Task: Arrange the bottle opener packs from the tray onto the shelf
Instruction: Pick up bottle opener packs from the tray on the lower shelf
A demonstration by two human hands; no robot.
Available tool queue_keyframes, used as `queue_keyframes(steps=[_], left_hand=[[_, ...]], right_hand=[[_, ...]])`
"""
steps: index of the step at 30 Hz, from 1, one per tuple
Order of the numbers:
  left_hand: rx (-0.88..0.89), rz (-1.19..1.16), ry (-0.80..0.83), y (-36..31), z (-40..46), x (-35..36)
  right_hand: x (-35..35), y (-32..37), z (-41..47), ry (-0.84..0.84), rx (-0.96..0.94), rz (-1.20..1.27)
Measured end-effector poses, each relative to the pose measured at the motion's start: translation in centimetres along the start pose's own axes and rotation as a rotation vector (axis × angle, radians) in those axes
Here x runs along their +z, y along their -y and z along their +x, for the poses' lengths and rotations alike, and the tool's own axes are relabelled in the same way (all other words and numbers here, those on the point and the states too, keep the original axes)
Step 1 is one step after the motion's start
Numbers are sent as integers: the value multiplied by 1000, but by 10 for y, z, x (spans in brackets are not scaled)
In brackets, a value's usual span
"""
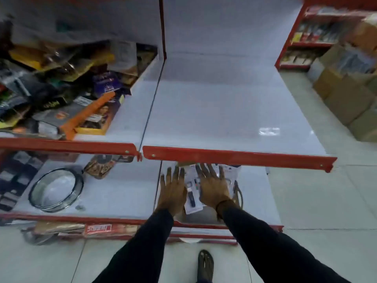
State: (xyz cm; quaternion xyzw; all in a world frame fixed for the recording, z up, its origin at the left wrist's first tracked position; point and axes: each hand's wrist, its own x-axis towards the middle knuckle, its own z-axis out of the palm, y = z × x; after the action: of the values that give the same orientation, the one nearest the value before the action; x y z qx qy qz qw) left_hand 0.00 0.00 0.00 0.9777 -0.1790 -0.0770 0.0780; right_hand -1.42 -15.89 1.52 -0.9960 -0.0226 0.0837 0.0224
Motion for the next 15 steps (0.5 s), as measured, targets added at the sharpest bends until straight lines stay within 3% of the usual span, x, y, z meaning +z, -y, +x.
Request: queue_keyframes(steps=[8, 15], left_hand=[[-23, -78, -117, 11, 27, 13], [91, -452, -99, 0, -6, -23]], right_hand=[[-10, -3, 45, -97, -119, -91], [-36, 1, 0, -101, -108, -17]])
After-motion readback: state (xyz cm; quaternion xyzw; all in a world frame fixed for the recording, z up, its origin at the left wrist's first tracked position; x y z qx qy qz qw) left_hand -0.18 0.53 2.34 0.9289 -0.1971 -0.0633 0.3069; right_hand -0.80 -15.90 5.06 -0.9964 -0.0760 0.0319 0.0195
